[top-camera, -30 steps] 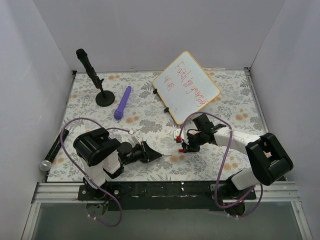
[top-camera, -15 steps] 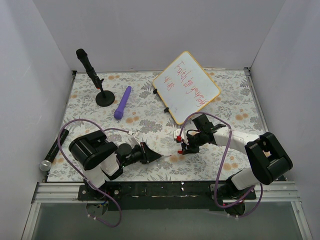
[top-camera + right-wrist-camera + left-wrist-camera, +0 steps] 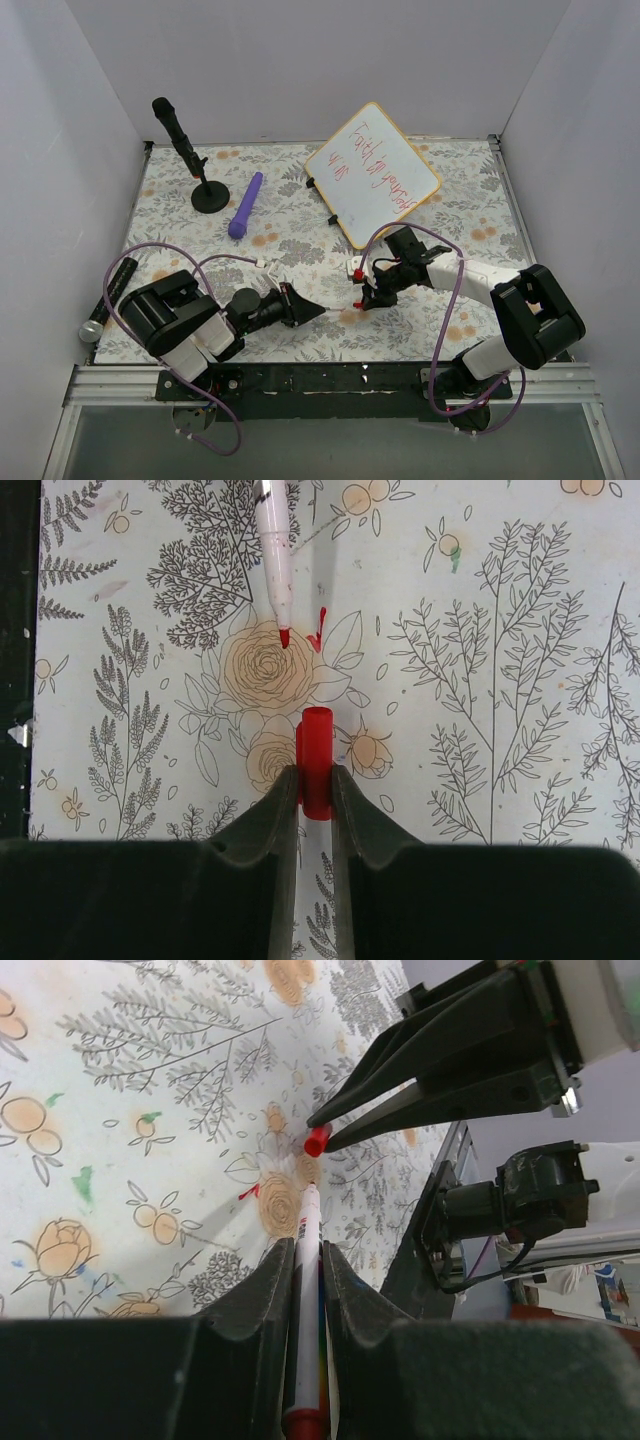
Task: Write a sentence on the whiteboard
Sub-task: Insert the whiteboard marker without the cap into the pen cap.
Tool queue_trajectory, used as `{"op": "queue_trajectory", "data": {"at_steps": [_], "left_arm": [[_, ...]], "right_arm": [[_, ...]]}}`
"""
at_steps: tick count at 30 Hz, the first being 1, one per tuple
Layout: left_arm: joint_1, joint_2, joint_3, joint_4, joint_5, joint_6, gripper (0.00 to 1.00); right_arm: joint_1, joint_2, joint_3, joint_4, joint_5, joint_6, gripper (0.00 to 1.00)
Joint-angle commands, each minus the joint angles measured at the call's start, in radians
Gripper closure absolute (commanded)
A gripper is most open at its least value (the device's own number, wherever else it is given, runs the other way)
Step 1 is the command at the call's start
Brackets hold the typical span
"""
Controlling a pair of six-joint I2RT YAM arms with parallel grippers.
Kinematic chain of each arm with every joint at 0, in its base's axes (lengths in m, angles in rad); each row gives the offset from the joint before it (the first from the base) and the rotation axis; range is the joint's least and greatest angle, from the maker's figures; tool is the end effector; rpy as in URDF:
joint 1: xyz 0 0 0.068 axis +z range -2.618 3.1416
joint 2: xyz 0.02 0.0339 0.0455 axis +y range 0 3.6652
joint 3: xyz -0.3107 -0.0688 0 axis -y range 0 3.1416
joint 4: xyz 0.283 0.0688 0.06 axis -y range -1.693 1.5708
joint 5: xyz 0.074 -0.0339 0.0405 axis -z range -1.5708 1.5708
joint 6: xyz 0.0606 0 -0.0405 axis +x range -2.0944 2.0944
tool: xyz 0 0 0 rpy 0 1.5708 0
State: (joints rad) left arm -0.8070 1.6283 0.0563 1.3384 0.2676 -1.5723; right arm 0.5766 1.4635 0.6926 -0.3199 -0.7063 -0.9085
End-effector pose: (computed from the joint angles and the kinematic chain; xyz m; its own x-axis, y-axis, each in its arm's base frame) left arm 0.1450 -0.1746 0.1100 -0.8742 -0.4815 0.0627 -0.1614 0.1665 -0.9727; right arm 0.2191 0.1894 0.1617 0.0679 -0.6714 -0.7379 -0.9959 -0.0896 -0.0101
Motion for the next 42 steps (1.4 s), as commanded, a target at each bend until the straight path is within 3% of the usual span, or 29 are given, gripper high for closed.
{"op": "queue_trajectory", "data": {"at_steps": [1,42], "left_arm": [[-0.011,-0.062,-0.007,0.435,-0.028,0.031,1.00],[-0.044,-0.022,0.050,0.418,-0.027,0.040,1.00]], "right_arm": [[0.003,-0.005,0.039,-0.027,-0.048,0.007,0.99],[0.005,0.004,0.061,-0.070,-0.137,0.003,0.99]]}}
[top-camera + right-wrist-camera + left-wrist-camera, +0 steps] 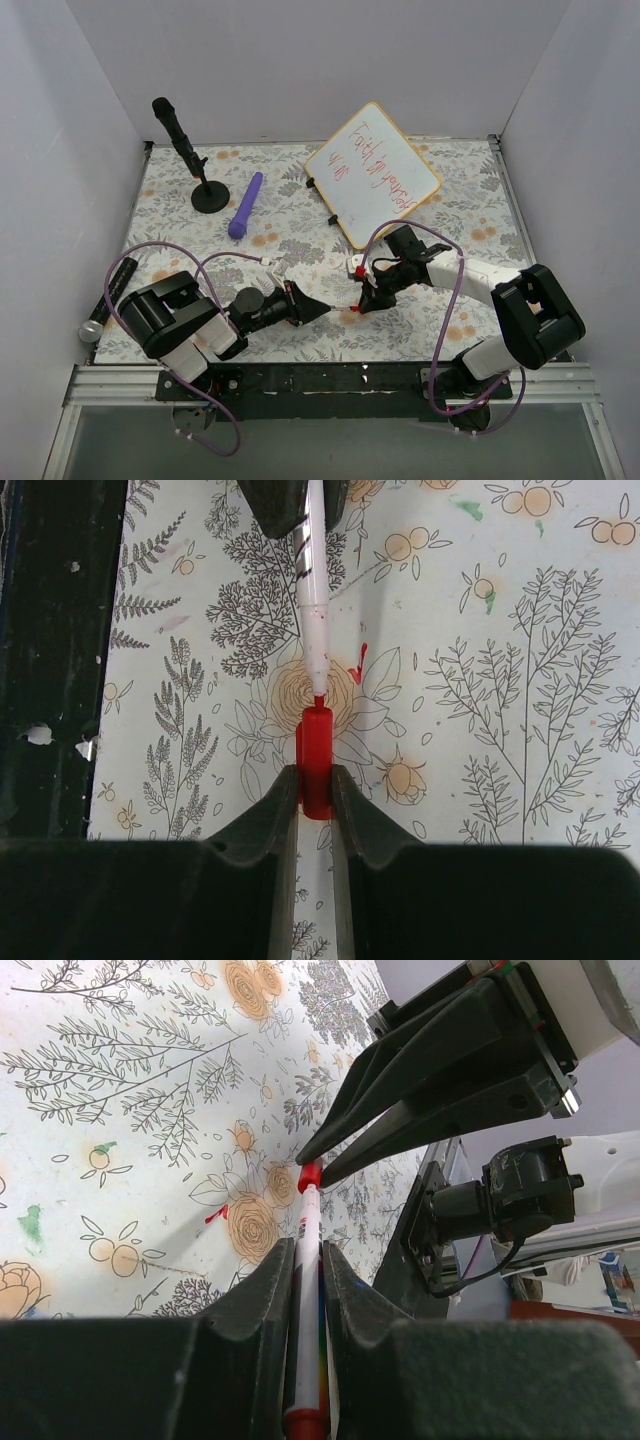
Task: Write a sentence on the whiteboard
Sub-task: Insert the whiteboard marker without the cap into the pen cap.
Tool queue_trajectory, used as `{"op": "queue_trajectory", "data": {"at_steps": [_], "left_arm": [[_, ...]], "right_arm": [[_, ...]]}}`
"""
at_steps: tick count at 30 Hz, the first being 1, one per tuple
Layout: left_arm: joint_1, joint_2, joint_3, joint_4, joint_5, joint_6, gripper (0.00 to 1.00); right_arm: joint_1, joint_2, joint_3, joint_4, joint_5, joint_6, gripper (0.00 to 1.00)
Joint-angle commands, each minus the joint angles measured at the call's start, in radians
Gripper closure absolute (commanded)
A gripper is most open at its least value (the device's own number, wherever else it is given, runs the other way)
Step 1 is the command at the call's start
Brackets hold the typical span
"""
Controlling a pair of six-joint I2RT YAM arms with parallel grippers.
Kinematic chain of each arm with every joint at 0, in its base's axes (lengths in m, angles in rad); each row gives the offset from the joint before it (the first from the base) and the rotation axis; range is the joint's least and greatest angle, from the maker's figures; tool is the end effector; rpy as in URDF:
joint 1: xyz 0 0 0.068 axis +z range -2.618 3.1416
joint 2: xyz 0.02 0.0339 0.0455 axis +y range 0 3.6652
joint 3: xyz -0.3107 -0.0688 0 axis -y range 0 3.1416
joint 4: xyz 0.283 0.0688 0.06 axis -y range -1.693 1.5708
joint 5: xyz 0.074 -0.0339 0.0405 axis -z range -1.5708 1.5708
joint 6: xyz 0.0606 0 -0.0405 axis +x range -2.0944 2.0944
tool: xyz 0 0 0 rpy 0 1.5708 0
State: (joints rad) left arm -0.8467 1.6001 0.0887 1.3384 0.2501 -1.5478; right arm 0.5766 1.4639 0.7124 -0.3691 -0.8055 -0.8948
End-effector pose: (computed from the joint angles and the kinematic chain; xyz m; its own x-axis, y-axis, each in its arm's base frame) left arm 0.1455 -0.1871 0.1223 -0.8897 -0.4561 0.0199 -0.0936 0.1395 -0.9858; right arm 0.2151 0.1920 0.1686 0.0276 -0.6267 -0.7788 -0.9897 -0.1266 0.0668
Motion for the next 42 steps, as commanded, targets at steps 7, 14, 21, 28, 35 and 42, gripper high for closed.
{"op": "queue_trajectory", "data": {"at_steps": [7,14,21,28,35,42], "left_arm": [[-0.005,0.011,0.019,0.418,-0.003,0.017,1.00],[-0.003,0.023,0.028,0.423,0.006,0.009,1.00],[-0.017,0.052,0.054,0.427,0.014,0.006,1.00],[-0.038,0.109,0.104,0.430,0.012,0.006,1.00],[-0.063,0.220,0.183,0.465,0.024,0.002,1.00],[-0.066,0.210,0.183,0.452,0.011,0.032,1.00]], "right_arm": [[0.003,0.000,0.042,-0.021,-0.037,-0.006,0.99],[0.003,0.004,0.048,-0.021,-0.054,0.003,0.99],[0.003,0.007,0.056,-0.019,-0.069,0.013,0.99],[0.003,0.006,0.062,-0.022,-0.098,0.019,0.99],[0.003,-0.010,0.064,-0.019,-0.112,0.023,0.99],[0.003,0.009,0.058,-0.008,-0.078,0.037,0.92]]}}
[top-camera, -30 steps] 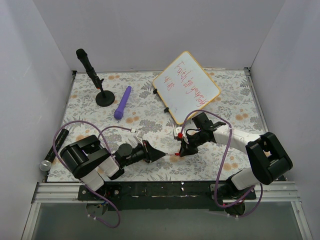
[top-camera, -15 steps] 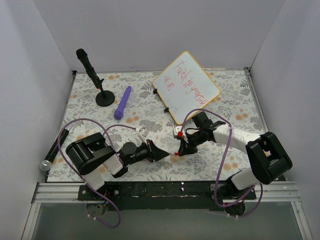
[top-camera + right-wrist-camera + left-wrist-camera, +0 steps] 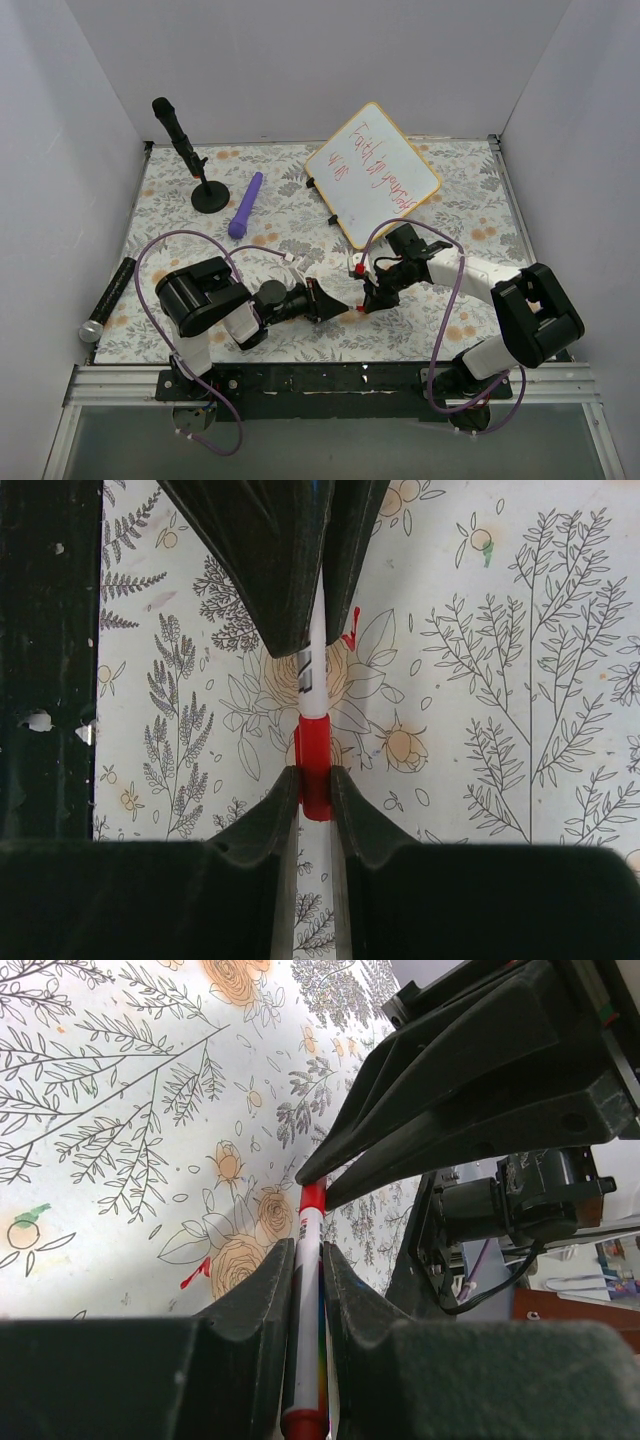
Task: Write a sentence on the whiteboard
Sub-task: Insert the whiteboard marker without the cap into the pen cap.
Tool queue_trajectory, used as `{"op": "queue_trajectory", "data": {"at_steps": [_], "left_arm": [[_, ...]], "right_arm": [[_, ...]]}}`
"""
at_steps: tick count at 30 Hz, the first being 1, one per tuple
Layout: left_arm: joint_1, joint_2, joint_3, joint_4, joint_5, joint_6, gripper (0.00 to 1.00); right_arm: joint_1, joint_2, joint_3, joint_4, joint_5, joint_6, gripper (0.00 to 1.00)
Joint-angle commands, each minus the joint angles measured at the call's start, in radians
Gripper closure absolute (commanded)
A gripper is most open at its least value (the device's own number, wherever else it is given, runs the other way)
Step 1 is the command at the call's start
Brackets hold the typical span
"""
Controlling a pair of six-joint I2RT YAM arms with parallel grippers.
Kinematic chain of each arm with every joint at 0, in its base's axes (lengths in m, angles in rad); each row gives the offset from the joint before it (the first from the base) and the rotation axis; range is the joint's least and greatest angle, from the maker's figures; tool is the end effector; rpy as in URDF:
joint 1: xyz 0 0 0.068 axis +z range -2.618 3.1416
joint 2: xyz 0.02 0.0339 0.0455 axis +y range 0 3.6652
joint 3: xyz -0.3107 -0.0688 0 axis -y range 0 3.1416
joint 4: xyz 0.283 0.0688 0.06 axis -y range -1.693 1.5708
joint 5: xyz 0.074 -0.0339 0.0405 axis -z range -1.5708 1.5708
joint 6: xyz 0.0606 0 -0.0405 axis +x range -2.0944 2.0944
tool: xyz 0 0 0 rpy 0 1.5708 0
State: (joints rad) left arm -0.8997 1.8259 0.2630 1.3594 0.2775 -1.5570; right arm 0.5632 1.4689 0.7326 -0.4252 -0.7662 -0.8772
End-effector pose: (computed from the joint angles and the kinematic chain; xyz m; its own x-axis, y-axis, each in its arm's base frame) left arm 0.1675 -0.2376 0.1049 -0.9217 -0.3857 0.0418 -0.1130 0.1636 -0.9800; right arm 0.2187 0.1878 0.1691 -0.0207 -0.6683 -0.7436 -0.9916 -0.0813 0.1007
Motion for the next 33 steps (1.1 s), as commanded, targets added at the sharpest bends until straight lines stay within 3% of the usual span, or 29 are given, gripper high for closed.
{"op": "queue_trajectory", "data": {"at_steps": [1,5,12,27,33], "left_arm": [[-0.015,-0.025,0.005,0.422,-0.020,0.047,1.00],[-0.013,-0.046,-0.004,0.397,-0.020,0.067,1.00],[-0.015,-0.065,-0.002,0.366,0.009,0.109,1.00],[-0.002,-0.126,-0.024,0.336,0.031,0.150,1.00],[0.005,-0.154,-0.028,0.316,0.052,0.156,1.00]], "right_arm": [[0.018,0.008,0.039,0.040,-0.119,0.020,0.89],[0.018,0.027,0.047,0.023,-0.116,0.015,0.76],[0.018,0.050,0.056,0.002,-0.125,0.004,0.68],[0.018,0.097,0.073,-0.041,-0.104,-0.017,0.65],[0.020,0.105,0.077,-0.049,-0.099,-0.020,0.75]]}}
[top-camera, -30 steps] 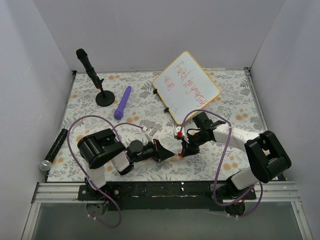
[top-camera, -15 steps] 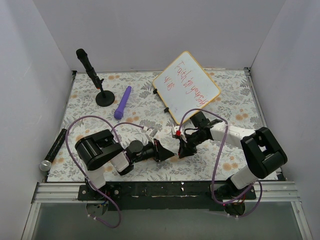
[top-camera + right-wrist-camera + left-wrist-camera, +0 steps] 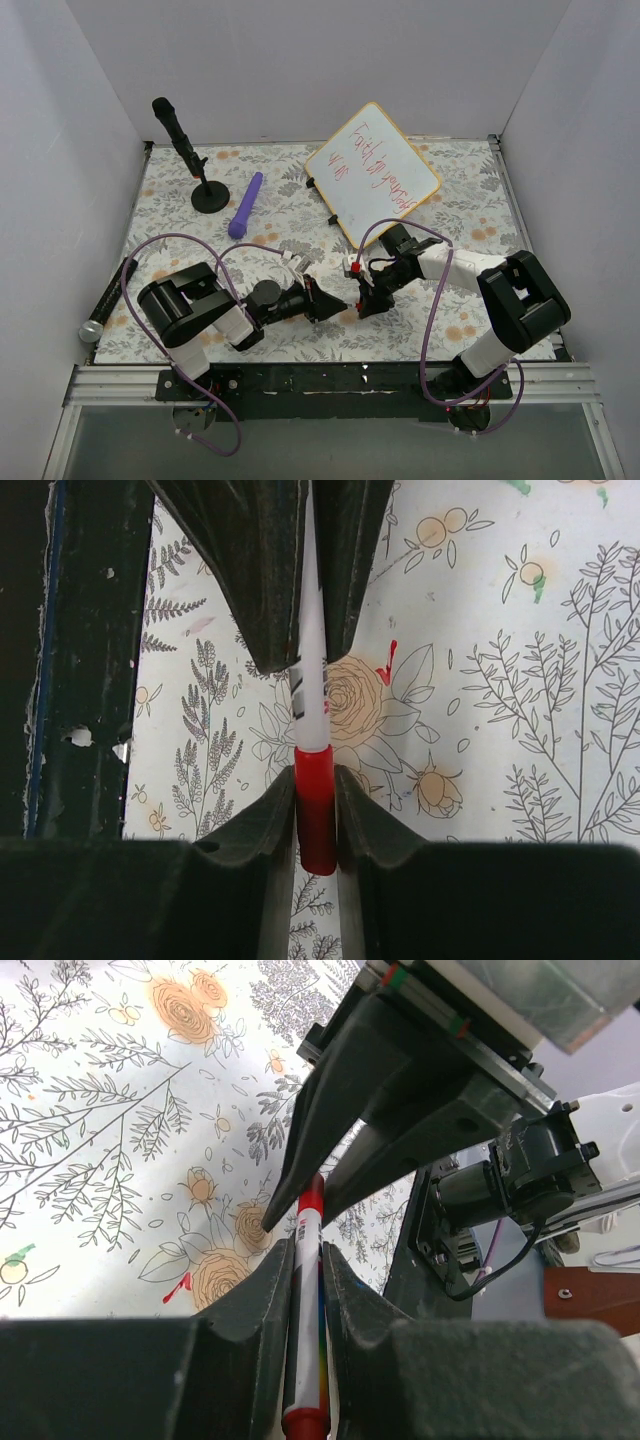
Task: Write a sentence on the whiteboard
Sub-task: Insert the whiteboard marker without the cap into the pen cap.
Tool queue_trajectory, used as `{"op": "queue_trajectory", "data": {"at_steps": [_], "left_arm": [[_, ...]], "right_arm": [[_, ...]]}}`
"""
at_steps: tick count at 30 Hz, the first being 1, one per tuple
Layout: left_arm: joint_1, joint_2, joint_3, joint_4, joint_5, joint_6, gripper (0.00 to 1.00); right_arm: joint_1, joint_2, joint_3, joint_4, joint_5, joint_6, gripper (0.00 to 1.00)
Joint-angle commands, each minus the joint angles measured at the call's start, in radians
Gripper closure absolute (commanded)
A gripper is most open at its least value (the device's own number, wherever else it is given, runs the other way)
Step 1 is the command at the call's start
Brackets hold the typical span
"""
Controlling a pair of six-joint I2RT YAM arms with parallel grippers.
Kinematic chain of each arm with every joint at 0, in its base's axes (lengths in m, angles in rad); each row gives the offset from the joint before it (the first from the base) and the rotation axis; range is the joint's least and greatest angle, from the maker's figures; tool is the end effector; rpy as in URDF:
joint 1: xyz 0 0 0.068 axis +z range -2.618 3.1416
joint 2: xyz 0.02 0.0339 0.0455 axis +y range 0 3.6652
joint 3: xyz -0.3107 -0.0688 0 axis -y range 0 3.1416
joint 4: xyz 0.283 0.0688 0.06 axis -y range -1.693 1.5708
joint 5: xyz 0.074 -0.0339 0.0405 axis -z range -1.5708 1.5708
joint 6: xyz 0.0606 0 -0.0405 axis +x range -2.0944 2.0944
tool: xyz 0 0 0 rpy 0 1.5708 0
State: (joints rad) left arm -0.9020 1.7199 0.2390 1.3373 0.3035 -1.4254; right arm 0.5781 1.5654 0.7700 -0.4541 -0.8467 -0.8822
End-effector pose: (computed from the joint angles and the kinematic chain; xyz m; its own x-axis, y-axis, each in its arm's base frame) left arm 0.1605 -0.2323 0.1254 -0.9351 -0.3396 -0.1011 0.0473 0.1632 -0.9855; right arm 0.2225 0.1994 0.1558 -0.0725 -0.6580 -0.7495 -0.9695 -0.1299 0.2078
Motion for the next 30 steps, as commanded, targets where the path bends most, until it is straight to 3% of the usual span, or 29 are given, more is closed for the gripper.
{"op": "queue_trajectory", "data": {"at_steps": [1,4,15,26,30], "left_arm": [[0.009,-0.049,-0.001,0.321,0.034,0.026,1.00],[0.011,-0.037,0.020,0.300,0.069,0.029,1.00],[0.000,0.119,0.117,0.349,0.171,0.006,1.00],[-0.067,0.198,0.227,0.293,0.161,0.023,1.00],[-0.071,0.178,0.197,0.303,0.128,0.020,1.00]], "right_arm": [[0.005,0.008,0.040,-0.020,-0.018,-0.014,0.84],[0.005,0.005,0.040,-0.023,-0.034,-0.017,0.99],[0.005,-0.054,0.046,-0.049,-0.124,-0.050,0.99],[0.005,-0.082,0.040,-0.028,-0.160,-0.026,0.99],[-0.010,-0.076,0.046,-0.008,-0.108,0.008,0.99]]}}
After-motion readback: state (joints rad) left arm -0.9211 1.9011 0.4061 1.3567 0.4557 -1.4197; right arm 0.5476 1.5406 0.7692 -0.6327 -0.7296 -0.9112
